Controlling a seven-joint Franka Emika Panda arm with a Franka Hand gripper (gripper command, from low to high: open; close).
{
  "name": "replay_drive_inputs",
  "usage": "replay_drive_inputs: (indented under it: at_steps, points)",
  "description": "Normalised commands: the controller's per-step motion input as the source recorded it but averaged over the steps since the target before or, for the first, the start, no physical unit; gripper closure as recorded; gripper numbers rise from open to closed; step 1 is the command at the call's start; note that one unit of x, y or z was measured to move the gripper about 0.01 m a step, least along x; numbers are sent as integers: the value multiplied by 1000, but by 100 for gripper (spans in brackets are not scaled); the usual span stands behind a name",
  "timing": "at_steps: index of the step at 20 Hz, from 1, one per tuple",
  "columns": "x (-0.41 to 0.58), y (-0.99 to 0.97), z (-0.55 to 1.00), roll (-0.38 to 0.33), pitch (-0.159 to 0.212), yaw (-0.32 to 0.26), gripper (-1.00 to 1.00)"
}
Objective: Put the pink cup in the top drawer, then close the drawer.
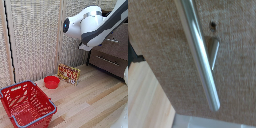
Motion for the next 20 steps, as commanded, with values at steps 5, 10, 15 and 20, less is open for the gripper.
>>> replay_drive_inputs:
  at_steps: [5, 10, 15, 20]
  points:
    - [236, -290, 3, -9, 43, 100, -100]
    - [82, -329, 68, 2, 11, 36, -100]
    - [-37, -58, 158, -1, 80, -8, 100]
    - [-30, -1, 297, -20, 63, -45, 100]
